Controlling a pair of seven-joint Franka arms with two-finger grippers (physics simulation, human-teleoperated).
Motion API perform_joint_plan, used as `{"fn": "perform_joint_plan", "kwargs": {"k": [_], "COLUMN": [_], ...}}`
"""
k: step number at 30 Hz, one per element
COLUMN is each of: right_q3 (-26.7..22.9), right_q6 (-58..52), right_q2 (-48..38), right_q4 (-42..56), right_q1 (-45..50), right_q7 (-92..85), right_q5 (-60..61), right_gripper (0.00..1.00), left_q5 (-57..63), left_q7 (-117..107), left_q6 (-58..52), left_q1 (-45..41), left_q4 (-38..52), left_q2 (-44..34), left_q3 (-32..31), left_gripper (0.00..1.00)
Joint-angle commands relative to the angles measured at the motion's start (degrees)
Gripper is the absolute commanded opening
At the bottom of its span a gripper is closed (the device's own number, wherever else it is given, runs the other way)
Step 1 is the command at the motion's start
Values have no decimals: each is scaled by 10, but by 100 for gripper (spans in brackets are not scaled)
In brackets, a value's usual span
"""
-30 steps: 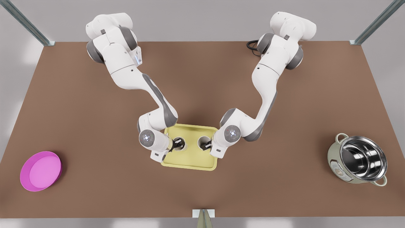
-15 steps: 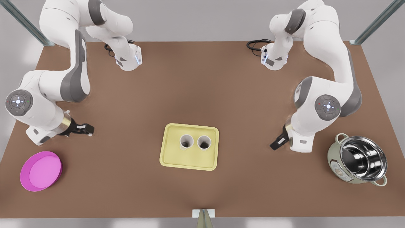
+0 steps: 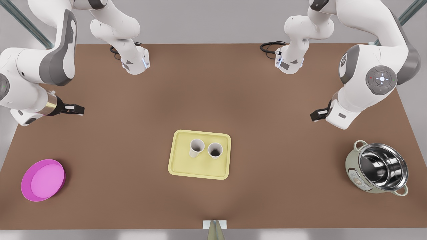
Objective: Use both arms to respectively pick up the white IKEA cups from the middle-left and middle-right positions, then place the white IKEA cups onto the middle-middle tray, ensuring that the cups remain upright and do not tip over
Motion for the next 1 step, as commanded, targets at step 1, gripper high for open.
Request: {"fn": "perform_joint_plan", "kwargs": {"k": [1], "right_q3": [-1], "right_q6": [-8], "right_q2": [0], "right_q4": [0], "right_q1": [0], "right_q7": [-9], "right_q5": [1], "right_gripper": [100], "left_q5": [0], "left_q7": [237], "left_q6": [-1], "left_q1": [0], "left_q4": [0], "left_q2": [-1], "left_q3": [0], "left_gripper": [100]}}
